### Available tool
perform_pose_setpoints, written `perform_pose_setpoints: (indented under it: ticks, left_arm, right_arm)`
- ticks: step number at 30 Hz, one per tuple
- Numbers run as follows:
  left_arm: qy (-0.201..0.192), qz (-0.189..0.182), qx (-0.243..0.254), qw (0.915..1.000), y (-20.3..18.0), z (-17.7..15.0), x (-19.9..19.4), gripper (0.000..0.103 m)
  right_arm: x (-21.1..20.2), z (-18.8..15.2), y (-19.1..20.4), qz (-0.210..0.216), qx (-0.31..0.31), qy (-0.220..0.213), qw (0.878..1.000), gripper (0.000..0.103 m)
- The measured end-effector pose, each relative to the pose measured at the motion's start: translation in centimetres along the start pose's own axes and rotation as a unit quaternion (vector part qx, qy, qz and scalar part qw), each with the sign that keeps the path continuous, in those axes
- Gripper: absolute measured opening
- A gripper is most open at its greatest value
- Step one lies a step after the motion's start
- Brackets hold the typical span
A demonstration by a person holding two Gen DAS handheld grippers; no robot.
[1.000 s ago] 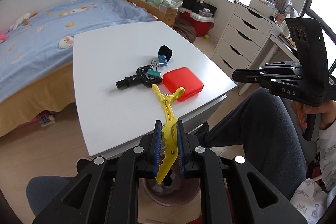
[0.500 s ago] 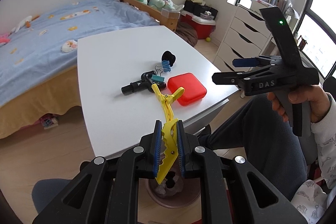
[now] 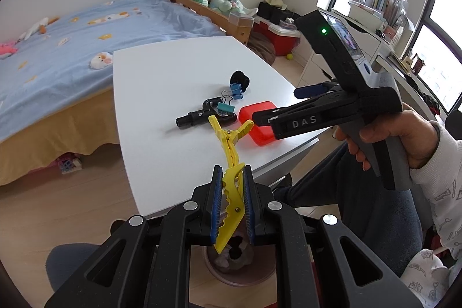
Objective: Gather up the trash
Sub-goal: 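Carry the red case over the wastebasket and open the right gripper while the left holds the clip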
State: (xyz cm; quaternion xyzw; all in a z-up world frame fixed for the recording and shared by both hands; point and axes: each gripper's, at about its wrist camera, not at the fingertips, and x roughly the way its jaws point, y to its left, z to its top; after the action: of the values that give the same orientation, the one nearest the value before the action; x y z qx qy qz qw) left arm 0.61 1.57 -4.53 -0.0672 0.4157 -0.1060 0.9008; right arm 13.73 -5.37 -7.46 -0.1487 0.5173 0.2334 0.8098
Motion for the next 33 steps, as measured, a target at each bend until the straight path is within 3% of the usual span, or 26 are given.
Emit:
perform_pose_setpoints:
  ticks: [6, 10, 12, 21, 33]
  left_arm:
    - [-0.002, 0.001, -0.008, 1.0, 0.5, -0.1, -0.2, 0.013]
    - [-0.003, 0.0, -0.01, 0.9999, 0.7, -0.2, -0.2, 0.013]
    - [-0.003, 0.0, -0.01, 0.9999, 0.8, -0.3, -0.2, 0.013]
    - [-0.003, -0.001, -0.006, 1.0, 0.5, -0.3, -0.2, 0.013]
    - [-0.003, -0.011, 0.005, 0.9999, -1.0, -0.3, -0.3, 0.013]
  right_arm:
    - [1.6, 0.1, 0.8, -0.002, 0.007, 0.018, 1.0, 0.098]
    - [2.3, 0.0, 0.8, -0.002, 0.013, 0.031, 0.999, 0.071]
    - [2.3, -0.1, 0.7, 0.003, 0.014, 0.029, 0.999, 0.066]
    - [1.0, -0.8, 0.1, 0.015, 0.007, 0.008, 1.0, 0.065]
    - [-5.8, -4.1, -0.5, 0.048, -0.038, -0.054, 0.997, 0.065]
